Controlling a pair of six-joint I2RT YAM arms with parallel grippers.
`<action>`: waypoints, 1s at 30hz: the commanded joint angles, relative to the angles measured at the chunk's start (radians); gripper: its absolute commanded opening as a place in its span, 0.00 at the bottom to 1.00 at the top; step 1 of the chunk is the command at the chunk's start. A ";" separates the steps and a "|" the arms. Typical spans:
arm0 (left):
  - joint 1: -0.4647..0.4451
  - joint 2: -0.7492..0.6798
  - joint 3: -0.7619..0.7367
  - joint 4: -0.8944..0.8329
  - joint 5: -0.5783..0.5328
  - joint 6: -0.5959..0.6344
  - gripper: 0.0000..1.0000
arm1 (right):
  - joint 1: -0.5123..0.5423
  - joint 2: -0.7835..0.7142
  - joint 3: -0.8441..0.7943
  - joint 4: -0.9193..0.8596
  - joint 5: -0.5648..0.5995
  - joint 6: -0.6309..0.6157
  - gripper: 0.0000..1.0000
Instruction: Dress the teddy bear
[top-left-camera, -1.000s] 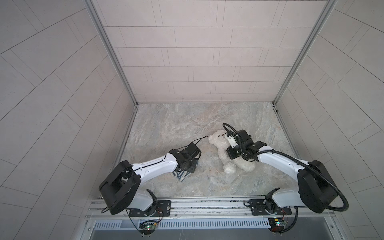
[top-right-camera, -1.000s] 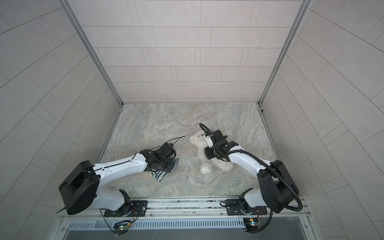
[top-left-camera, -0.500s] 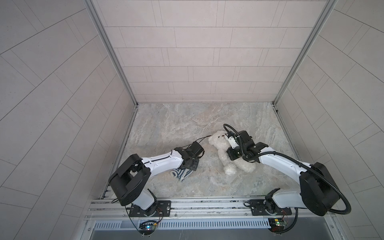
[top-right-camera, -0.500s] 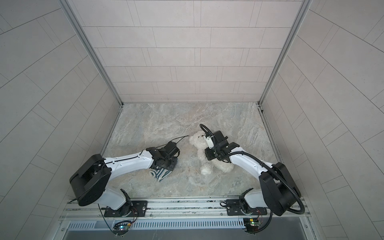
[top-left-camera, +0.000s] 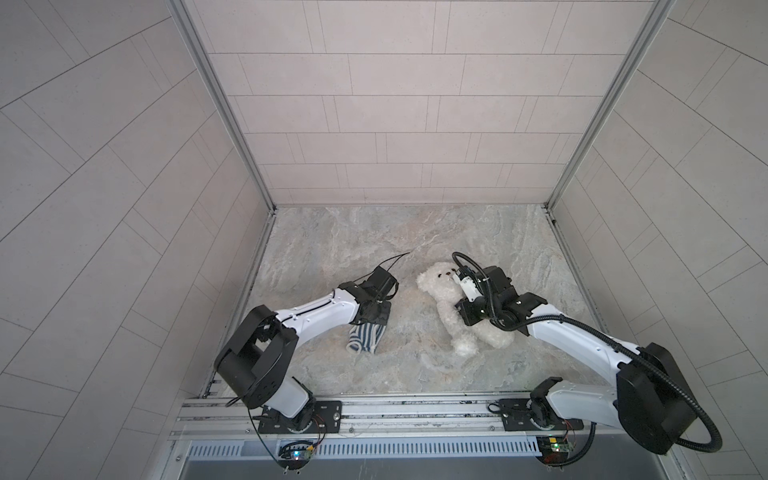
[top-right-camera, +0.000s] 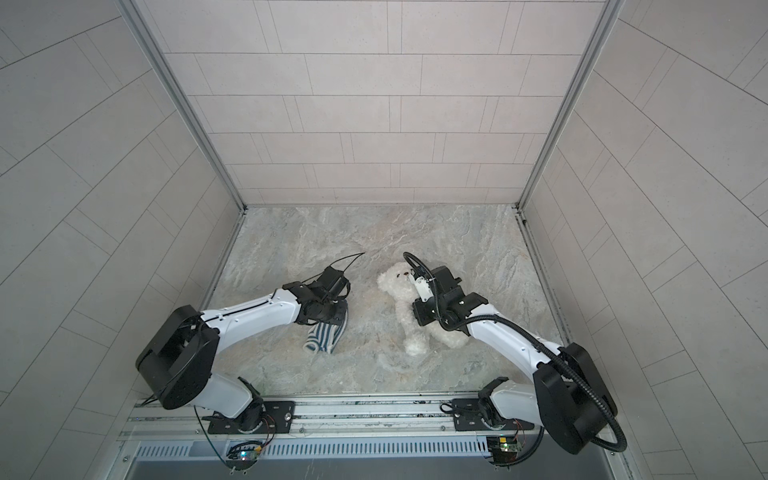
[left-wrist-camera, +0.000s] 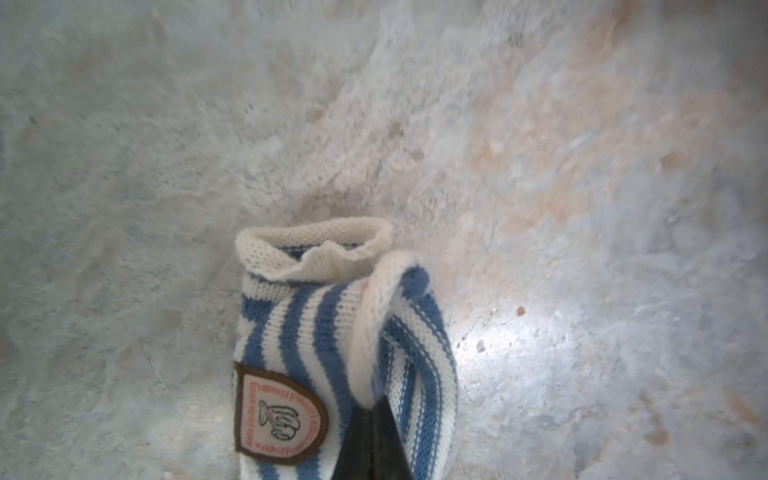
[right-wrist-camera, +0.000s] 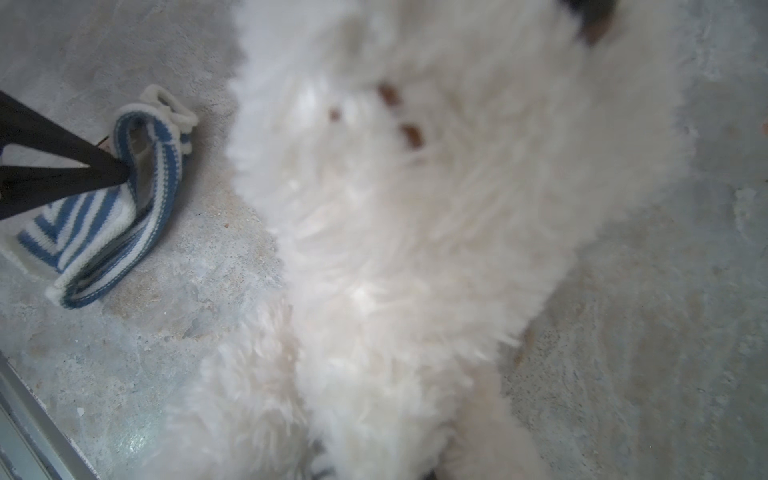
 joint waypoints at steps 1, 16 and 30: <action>0.023 0.032 0.080 -0.023 0.018 0.063 0.02 | 0.036 -0.061 -0.017 0.089 -0.010 -0.078 0.00; 0.033 0.032 0.094 -0.014 0.087 0.061 0.44 | 0.116 -0.187 -0.162 0.298 0.023 -0.226 0.00; -0.028 0.048 0.060 -0.009 0.042 0.048 0.37 | 0.116 -0.188 -0.149 0.241 0.061 -0.305 0.00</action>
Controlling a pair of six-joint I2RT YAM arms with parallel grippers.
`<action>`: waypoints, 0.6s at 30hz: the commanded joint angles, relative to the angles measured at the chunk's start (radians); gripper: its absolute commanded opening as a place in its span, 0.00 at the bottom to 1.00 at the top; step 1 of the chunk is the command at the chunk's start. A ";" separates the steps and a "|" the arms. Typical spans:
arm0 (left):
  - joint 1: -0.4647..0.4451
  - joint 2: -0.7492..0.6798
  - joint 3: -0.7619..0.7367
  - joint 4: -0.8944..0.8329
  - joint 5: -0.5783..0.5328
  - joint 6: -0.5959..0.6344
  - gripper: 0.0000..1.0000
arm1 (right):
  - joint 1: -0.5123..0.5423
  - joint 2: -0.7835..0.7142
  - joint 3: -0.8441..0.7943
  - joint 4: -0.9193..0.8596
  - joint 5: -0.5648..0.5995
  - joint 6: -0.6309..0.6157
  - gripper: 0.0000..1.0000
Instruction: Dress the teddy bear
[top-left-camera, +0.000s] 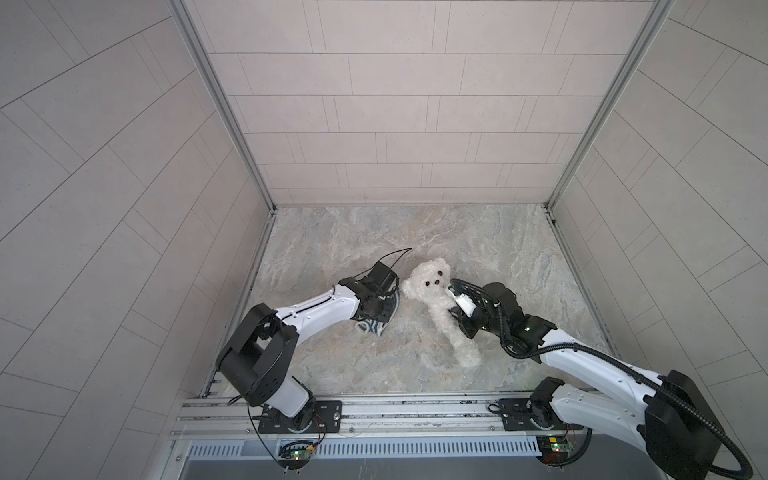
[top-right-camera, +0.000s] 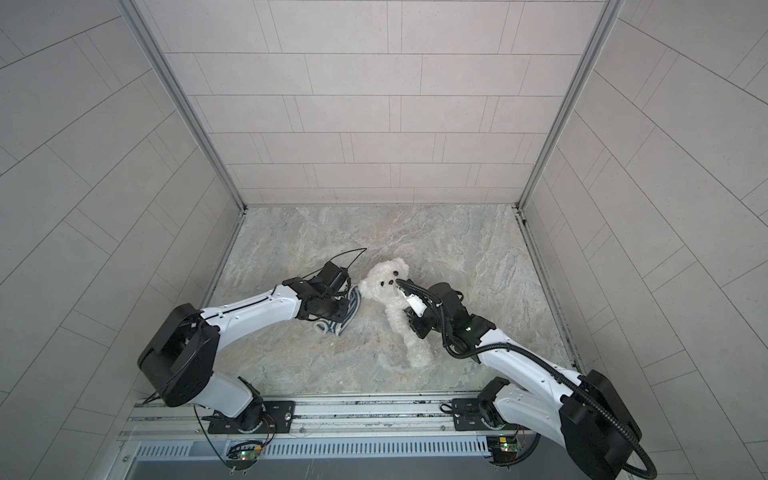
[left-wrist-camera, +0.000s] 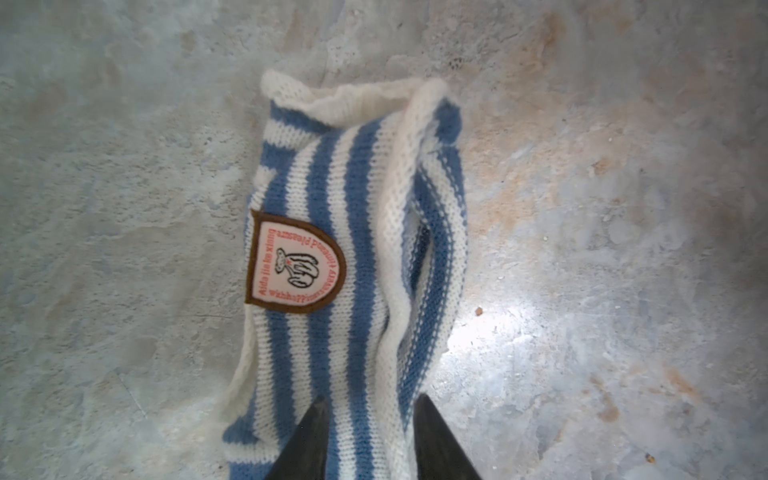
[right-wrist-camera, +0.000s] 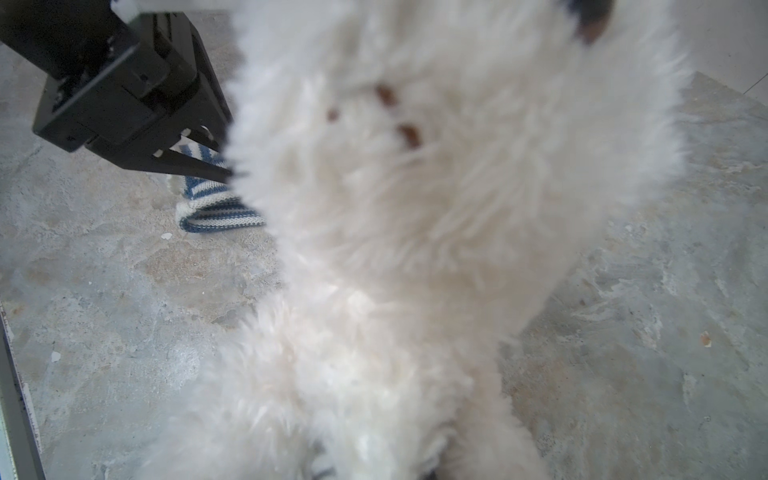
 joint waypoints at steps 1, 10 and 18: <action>-0.015 0.044 0.049 -0.005 -0.020 0.009 0.37 | 0.003 -0.025 0.019 -0.012 0.020 -0.054 0.00; -0.026 0.165 0.130 -0.009 -0.074 0.034 0.35 | 0.003 -0.070 -0.012 -0.019 0.053 -0.043 0.00; -0.037 0.181 0.122 -0.029 -0.156 0.048 0.26 | 0.003 -0.095 -0.027 -0.011 0.078 -0.040 0.00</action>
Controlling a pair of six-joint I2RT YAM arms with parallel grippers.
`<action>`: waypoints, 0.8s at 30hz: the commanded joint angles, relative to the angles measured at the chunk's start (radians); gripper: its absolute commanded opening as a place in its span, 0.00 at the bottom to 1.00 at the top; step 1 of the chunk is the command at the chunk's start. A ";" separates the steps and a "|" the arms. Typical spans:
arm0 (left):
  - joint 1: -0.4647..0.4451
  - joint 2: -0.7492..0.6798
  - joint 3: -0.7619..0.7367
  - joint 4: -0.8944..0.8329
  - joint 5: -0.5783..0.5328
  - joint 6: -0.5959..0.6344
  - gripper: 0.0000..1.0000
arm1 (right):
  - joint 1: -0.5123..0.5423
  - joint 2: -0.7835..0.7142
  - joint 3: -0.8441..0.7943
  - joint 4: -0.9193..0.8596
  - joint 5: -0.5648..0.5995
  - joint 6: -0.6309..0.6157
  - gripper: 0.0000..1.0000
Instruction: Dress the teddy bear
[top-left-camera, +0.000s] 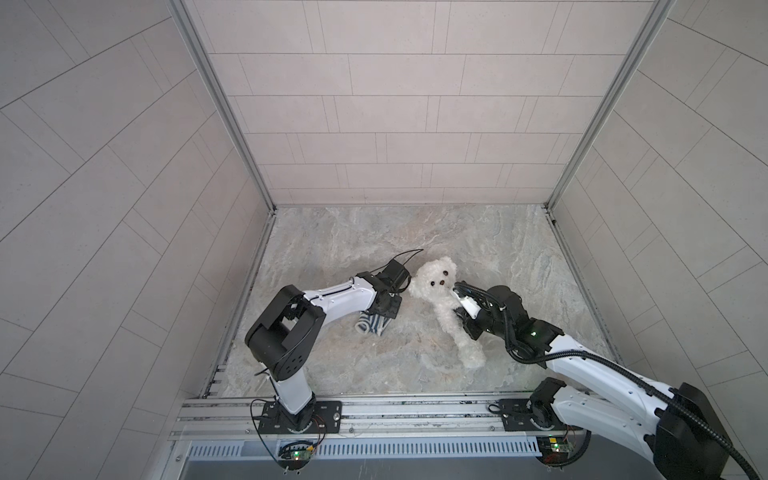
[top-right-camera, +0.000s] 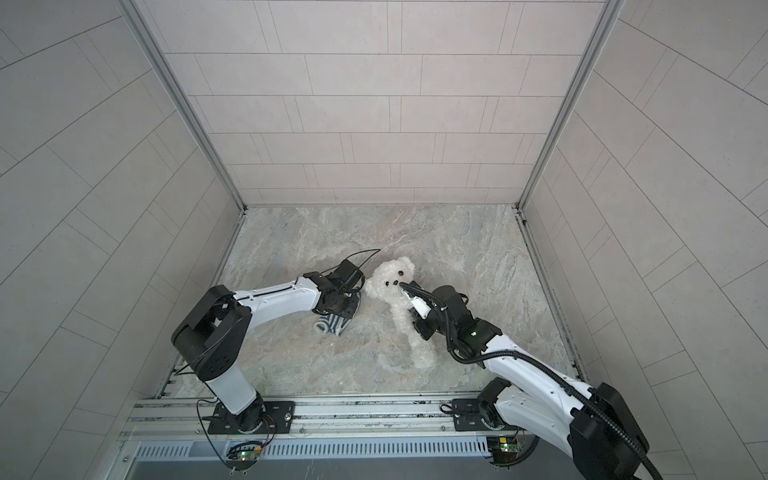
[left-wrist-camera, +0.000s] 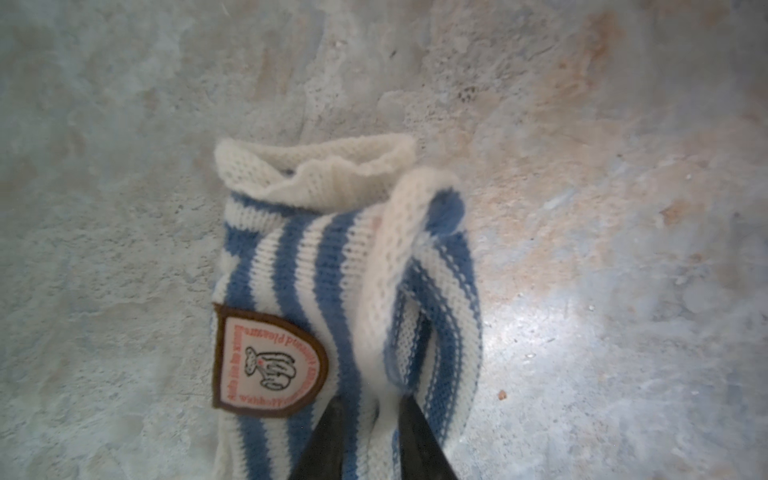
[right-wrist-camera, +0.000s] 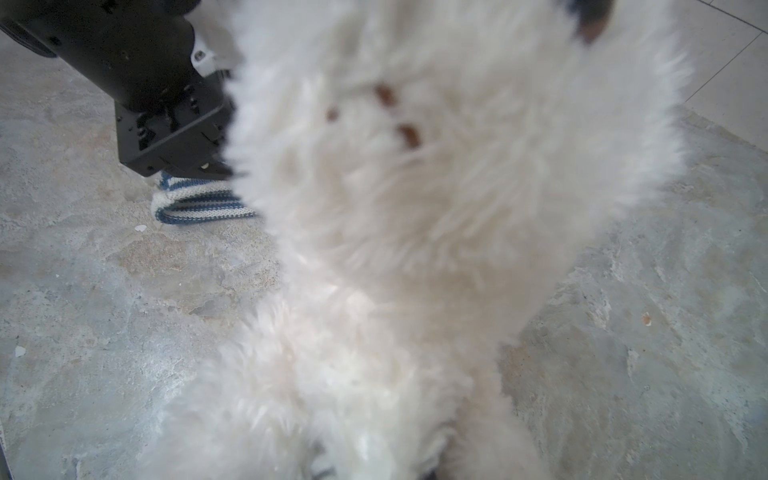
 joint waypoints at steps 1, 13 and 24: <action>-0.013 0.002 0.007 -0.029 -0.058 0.017 0.26 | 0.003 -0.022 -0.006 0.027 0.016 -0.022 0.00; -0.046 -0.077 -0.089 -0.028 -0.062 -0.024 0.32 | 0.003 -0.032 -0.020 0.040 0.015 -0.006 0.00; -0.046 -0.084 -0.099 -0.023 -0.075 -0.016 0.20 | 0.003 -0.064 -0.023 0.027 0.032 0.007 0.00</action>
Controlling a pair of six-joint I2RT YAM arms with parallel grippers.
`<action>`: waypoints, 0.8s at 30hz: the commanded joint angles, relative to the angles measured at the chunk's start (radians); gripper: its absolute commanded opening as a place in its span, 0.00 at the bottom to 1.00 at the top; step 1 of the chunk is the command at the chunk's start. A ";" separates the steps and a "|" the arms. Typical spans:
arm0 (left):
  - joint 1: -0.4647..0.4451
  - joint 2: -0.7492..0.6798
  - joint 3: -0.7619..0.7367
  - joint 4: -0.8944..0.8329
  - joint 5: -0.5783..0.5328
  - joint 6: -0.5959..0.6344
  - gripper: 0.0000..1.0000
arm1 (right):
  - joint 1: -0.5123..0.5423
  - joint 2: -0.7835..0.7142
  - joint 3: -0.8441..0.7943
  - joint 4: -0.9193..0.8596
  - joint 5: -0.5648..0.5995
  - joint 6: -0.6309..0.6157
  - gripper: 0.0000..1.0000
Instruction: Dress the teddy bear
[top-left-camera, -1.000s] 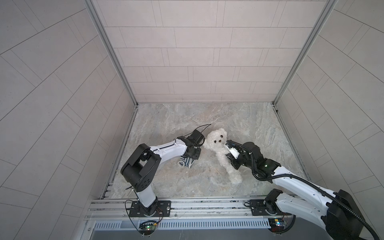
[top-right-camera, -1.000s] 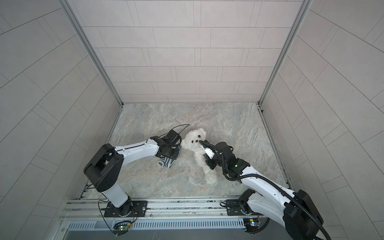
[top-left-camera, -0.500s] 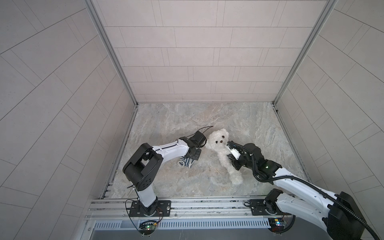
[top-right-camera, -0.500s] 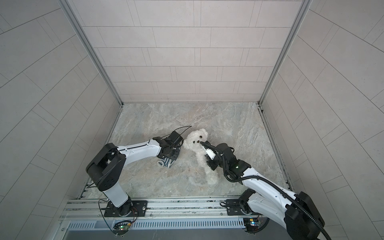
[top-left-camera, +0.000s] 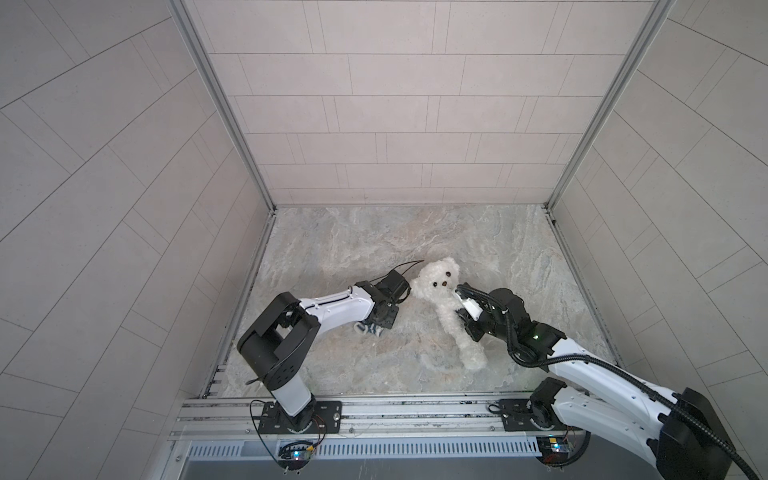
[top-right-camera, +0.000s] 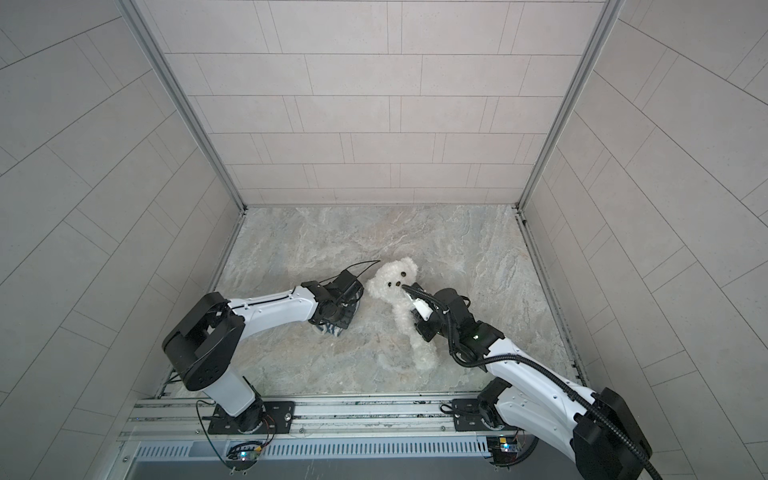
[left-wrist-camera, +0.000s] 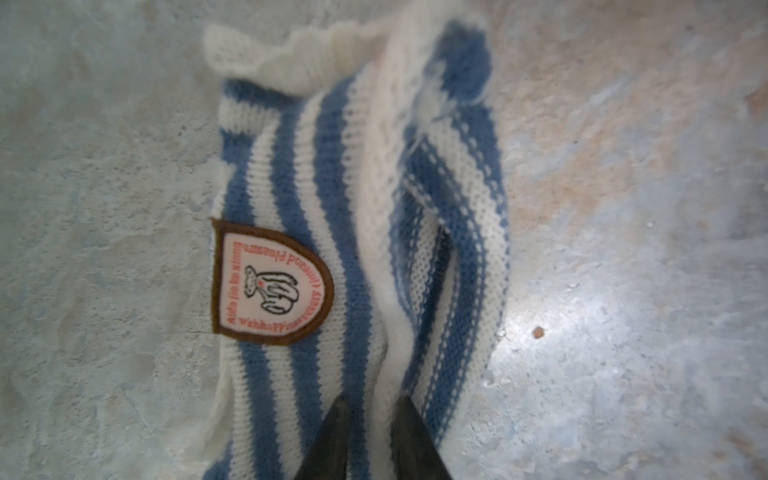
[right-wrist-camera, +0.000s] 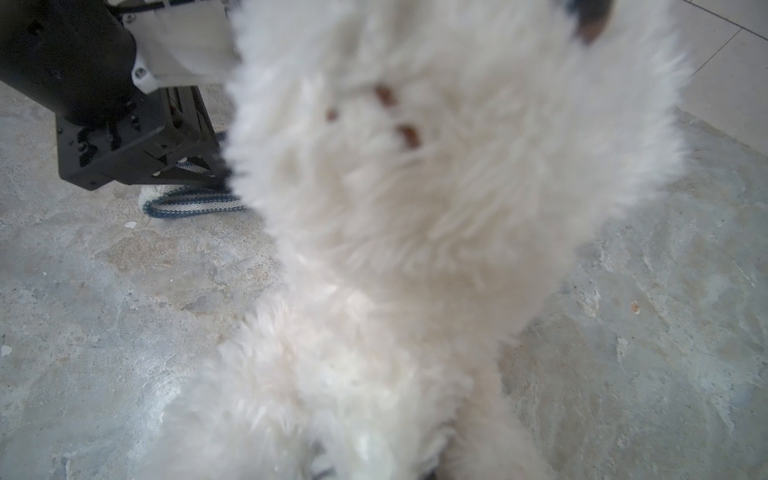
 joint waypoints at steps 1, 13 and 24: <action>-0.002 -0.027 -0.004 -0.015 -0.018 -0.002 0.18 | 0.003 -0.030 -0.001 0.017 0.013 0.005 0.00; 0.033 -0.179 -0.039 -0.002 0.065 -0.037 0.00 | 0.015 -0.007 -0.017 0.059 -0.019 0.027 0.00; 0.053 -0.310 -0.077 0.031 0.127 -0.054 0.00 | 0.154 0.131 -0.007 0.109 0.102 0.045 0.00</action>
